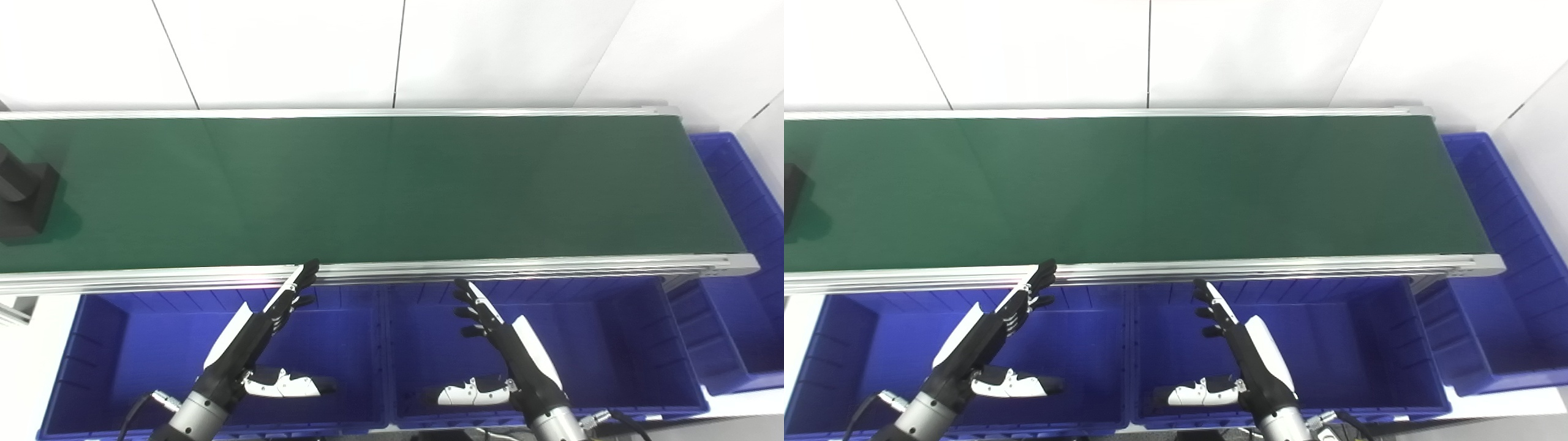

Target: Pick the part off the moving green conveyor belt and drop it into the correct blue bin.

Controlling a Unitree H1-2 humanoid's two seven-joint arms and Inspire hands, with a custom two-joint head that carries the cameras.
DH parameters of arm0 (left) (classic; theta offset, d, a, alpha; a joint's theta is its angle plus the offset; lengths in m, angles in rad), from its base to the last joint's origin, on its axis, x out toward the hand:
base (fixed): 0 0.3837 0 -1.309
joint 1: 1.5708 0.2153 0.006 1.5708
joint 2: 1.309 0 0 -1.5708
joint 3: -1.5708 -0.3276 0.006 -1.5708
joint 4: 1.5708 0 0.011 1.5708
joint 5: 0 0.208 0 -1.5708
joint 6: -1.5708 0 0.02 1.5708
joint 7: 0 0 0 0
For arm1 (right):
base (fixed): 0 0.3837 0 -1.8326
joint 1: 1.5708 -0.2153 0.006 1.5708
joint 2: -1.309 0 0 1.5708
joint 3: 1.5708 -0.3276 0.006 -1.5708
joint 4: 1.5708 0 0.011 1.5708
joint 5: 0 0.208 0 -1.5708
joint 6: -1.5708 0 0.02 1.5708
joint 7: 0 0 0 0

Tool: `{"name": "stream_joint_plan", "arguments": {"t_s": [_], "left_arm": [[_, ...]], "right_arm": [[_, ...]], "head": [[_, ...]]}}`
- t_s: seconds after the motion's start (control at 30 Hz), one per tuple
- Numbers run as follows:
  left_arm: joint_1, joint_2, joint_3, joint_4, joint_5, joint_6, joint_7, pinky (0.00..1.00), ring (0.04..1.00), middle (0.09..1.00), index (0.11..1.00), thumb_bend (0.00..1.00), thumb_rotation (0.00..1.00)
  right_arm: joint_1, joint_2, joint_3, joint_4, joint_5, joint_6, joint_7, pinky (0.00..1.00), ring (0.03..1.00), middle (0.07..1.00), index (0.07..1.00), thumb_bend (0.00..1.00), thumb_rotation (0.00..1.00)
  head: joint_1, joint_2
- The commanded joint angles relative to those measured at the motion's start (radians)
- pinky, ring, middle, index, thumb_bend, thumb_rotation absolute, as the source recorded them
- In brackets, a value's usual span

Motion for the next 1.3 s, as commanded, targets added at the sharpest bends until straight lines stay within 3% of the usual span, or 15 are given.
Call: {"name": "stream_joint_plan", "arguments": {"t_s": [0.0, 0.47, 0.7, 0.9, 1.1, 1.27], "left_arm": [[0.002, 0.004, 0.001, 0.000, -0.012, -0.057, 0.010, 0.90, 0.981, 1.000, 1.000, 0.86, 0.30], [-0.006, 0.002, 0.005, 0.059, -0.024, -0.113, 0.013, 0.91, 0.986, 1.000, 1.000, 0.85, 0.31], [-0.006, 0.002, 0.004, 0.058, -0.025, -0.102, 0.012, 0.92, 0.989, 1.000, 1.000, 0.85, 0.31], [-0.009, 0.000, 0.000, 0.067, -0.025, -0.111, 0.010, 0.92, 0.992, 1.000, 1.000, 0.86, 0.32], [-0.012, 0.004, -0.006, 0.068, 0.002, -0.102, 0.010, 0.93, 0.994, 1.000, 0.996, 0.86, 0.32], [-0.020, 0.007, -0.004, 0.078, 0.035, -0.123, 0.025, 0.88, 0.969, 1.000, 0.981, 0.86, 0.31]], "right_arm": [[0.007, -0.005, 0.002, -0.008, 0.000, -0.092, -0.035, 0.72, 0.847, 0.919, 0.963, 0.88, 0.18], [0.003, -0.004, 0.000, 0.027, 0.006, -0.152, -0.065, 0.73, 0.852, 0.917, 0.960, 0.87, 0.13], [0.002, -0.002, 0.003, 0.025, 0.004, -0.141, -0.069, 0.72, 0.845, 0.906, 0.959, 0.87, 0.13], [0.001, -0.008, 0.001, 0.037, 0.000, -0.179, -0.087, 0.72, 0.840, 0.900, 0.955, 0.87, 0.13], [0.007, -0.008, -0.014, 0.036, 0.013, -0.200, -0.092, 0.72, 0.842, 0.895, 0.954, 0.87, 0.14], [0.010, -0.017, -0.031, 0.051, 0.033, -0.293, -0.121, 0.70, 0.824, 0.879, 0.947, 0.87, 0.11]], "head": [[0.008, -0.012], [0.018, -0.027], [0.049, -0.034], [0.074, -0.041], [0.184, -0.077], [0.276, -0.119]]}}
